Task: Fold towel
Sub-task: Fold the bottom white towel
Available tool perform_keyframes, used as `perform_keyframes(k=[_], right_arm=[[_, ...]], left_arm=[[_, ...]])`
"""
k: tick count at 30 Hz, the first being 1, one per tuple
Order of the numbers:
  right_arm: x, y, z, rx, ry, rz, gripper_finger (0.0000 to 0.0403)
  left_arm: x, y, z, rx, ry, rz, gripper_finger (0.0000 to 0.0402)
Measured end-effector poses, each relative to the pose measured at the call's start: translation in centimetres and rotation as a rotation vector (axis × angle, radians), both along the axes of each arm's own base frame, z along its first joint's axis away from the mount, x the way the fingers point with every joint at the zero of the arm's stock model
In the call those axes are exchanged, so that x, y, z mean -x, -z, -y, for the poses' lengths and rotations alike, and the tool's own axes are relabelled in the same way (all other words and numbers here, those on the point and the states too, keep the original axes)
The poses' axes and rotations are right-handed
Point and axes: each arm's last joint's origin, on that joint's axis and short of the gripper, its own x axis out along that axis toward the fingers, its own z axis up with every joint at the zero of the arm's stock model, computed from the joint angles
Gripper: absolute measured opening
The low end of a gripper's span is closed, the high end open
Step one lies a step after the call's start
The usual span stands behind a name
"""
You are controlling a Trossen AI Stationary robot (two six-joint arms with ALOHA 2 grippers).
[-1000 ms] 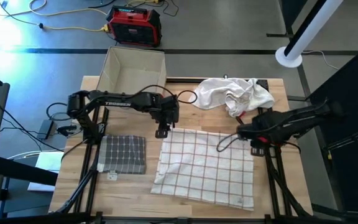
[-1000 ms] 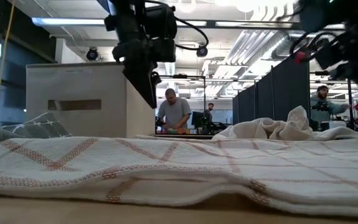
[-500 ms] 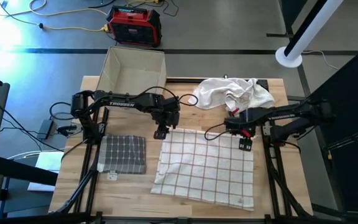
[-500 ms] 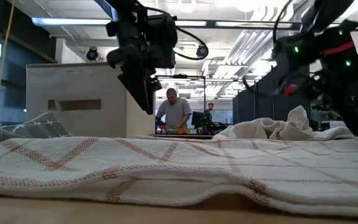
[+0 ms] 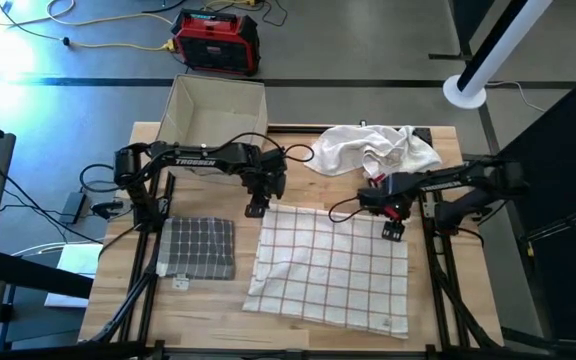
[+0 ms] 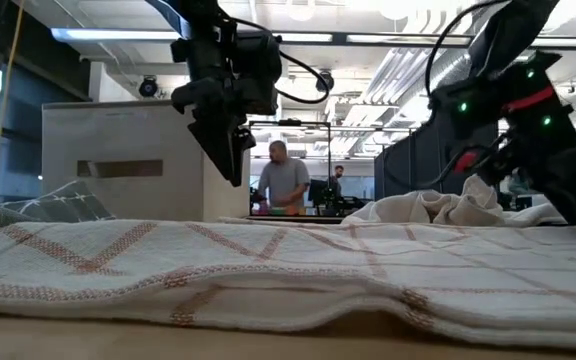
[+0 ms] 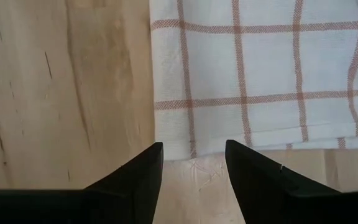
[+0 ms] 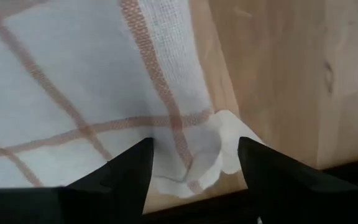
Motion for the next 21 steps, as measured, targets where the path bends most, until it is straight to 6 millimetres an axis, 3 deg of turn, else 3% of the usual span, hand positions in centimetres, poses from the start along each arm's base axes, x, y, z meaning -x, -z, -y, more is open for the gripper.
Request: perform_keyframes(k=[3, 6, 12, 21], right_arm=[[0.0, 0.9, 0.0, -0.008, -0.003, -0.079, 0.0221], [-0.2, 1.5, 0.0, -0.04, -0.02, -0.107, 0.0191], [-0.2, 1.8, -0.1, -0.072, -0.029, -0.12, 0.0024], [-0.2, 1.8, -0.1, -0.077, -0.025, -0.118, 0.001]], left_arm=[[0.0, 0.0, 0.0, 0.001, -0.003, -0.002, 0.0168], [0.0, 0.0, 0.0, 0.002, -0.004, -0.002, 0.0168], [0.0, 0.0, 0.0, 0.001, -0.004, -0.002, 0.0168], [-0.4, 0.0, -0.1, -0.042, 0.033, 0.037, 0.0169]])
